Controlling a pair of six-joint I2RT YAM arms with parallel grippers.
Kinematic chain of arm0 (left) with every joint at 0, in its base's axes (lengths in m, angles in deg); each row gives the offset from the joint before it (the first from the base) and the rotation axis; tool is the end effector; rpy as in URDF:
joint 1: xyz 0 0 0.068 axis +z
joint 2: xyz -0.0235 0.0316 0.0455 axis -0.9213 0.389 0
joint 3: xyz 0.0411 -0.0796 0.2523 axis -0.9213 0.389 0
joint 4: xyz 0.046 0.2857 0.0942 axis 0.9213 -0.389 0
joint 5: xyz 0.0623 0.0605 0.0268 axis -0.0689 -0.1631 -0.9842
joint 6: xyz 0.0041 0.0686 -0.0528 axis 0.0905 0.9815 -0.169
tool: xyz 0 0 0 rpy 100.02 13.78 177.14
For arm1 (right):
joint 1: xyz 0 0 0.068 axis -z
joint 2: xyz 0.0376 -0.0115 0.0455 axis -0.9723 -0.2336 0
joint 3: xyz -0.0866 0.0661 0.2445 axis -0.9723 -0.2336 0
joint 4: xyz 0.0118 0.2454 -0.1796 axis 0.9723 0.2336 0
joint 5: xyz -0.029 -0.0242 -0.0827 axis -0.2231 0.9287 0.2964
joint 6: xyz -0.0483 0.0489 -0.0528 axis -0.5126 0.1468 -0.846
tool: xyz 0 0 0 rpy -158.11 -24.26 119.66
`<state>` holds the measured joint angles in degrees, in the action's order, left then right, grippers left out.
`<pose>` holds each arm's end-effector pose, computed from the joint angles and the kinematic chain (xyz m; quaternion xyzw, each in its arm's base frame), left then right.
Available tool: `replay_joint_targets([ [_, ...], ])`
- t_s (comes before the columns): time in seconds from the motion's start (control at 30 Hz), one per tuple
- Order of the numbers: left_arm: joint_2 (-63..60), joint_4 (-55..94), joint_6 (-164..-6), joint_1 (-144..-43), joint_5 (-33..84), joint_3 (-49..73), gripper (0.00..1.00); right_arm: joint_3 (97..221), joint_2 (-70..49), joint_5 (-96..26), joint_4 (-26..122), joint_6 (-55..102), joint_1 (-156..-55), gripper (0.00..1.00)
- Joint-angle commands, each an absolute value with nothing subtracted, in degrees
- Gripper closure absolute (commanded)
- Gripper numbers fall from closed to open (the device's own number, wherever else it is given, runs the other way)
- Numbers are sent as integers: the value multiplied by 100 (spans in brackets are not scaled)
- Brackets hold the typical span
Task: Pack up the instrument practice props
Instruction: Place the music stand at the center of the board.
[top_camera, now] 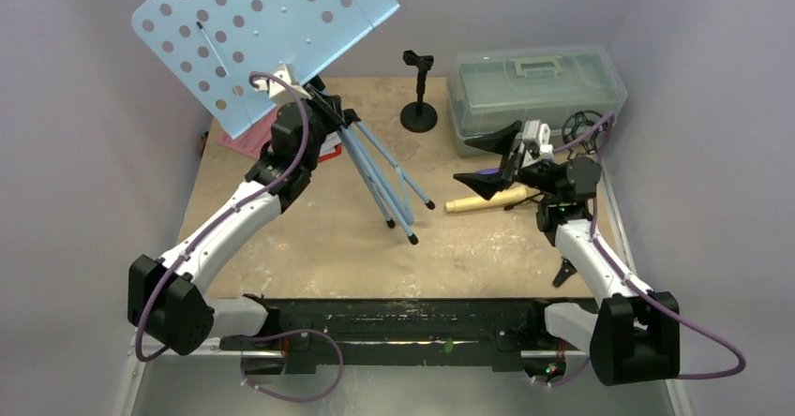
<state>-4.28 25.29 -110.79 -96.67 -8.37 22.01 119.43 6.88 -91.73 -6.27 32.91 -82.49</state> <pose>0.3498 -0.1601 0.3584 -0.2043 0.6921 -0.2397 0.6495 0.2795 0.0987 0.3084 -0.4058 0.4916 0.4167 0.6480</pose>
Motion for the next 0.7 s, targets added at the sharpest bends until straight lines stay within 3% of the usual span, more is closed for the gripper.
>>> replay_joint_targets([
  [0.0,-483,3345,-12109,-9210,-233,1815,100,11840,865,-9190,-685,3258,-8022,20],
  [0.23,-94,3048,-12789,-8558,529,1738,100,11759,884,-9233,-693,3281,-7786,20],
  [0.67,32,3255,-13047,-8219,594,2238,100,11741,778,-9270,-551,3103,-7667,20],
])
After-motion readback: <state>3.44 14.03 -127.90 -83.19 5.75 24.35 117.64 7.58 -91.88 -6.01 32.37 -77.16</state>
